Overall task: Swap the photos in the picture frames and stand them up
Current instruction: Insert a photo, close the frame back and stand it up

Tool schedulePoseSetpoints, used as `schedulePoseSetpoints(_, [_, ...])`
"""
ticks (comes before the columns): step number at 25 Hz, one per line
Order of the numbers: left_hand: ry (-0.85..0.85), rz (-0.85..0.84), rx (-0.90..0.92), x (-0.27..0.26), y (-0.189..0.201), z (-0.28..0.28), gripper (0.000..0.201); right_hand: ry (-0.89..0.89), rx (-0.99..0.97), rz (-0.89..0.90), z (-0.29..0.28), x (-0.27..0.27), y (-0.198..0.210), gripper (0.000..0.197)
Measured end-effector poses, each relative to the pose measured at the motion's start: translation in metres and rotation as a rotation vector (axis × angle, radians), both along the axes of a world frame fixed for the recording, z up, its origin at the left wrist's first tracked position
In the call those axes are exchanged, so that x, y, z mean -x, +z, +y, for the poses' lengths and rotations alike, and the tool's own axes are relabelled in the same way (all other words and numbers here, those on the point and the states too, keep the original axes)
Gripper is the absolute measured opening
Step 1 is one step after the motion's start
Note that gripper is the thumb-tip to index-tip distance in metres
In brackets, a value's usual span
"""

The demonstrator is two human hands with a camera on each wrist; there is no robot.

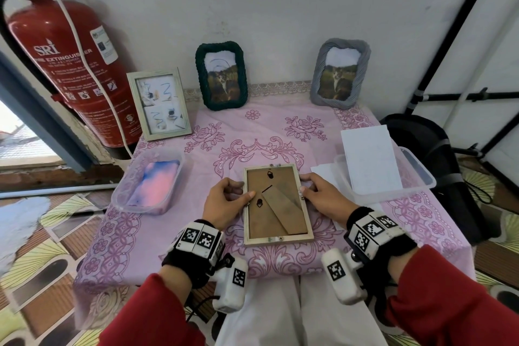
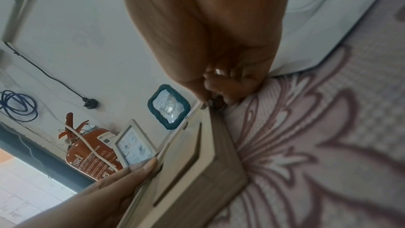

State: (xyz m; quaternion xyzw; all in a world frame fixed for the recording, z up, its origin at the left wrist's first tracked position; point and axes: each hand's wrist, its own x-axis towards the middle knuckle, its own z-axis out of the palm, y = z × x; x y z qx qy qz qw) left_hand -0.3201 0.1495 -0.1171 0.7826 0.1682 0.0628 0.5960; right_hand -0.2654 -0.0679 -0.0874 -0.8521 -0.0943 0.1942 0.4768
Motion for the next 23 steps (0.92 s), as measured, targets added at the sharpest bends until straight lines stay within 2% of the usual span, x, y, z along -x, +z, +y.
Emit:
schedulePoseSetpoints(6, [0.046, -0.029, 0.044, 0.0029, -0.0005, -0.0041, 0.006, -0.033, -0.049, 0.028, -0.0006, -0.0001, -0.0028, 0.033])
schedulePoseSetpoints(12, [0.04, -0.037, 0.045, 0.0038, 0.0006, -0.0054, 0.008, -0.06, -0.078, 0.017, -0.0008, -0.0018, -0.0063, 0.029])
schedulePoseSetpoints(18, [0.029, -0.046, 0.025, 0.0049, 0.0005, -0.0056, 0.009, -0.006, 0.004, -0.062, -0.0022, -0.0054, -0.008, 0.03])
schedulePoseSetpoints(23, [0.014, -0.054, 0.013, 0.0052, 0.0007, -0.0056, 0.01, 0.023, 0.065, -0.053, -0.0014, -0.0091, -0.0062, 0.029])
